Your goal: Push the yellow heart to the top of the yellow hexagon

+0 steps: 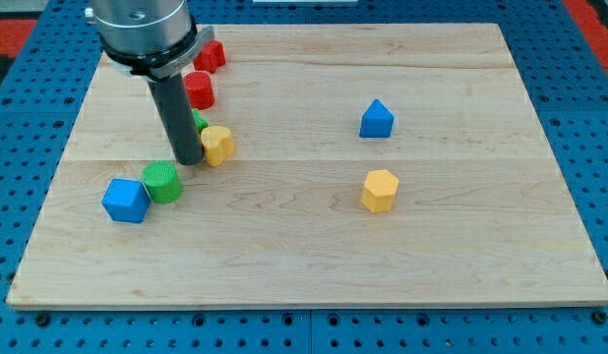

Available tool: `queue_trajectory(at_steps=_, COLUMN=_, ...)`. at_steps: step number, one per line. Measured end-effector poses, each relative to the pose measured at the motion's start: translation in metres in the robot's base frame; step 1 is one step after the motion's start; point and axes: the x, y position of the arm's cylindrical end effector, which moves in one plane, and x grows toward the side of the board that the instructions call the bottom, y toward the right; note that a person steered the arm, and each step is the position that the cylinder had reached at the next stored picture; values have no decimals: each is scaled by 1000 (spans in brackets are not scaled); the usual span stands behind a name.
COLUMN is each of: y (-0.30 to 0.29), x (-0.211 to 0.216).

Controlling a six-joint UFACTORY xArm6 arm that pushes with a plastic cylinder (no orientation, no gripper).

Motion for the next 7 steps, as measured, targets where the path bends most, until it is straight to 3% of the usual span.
queue_trajectory(at_steps=4, y=37, x=-67)
queue_trajectory(at_steps=6, y=68, x=-30)
queue_trajectory(at_steps=7, y=56, x=-26)
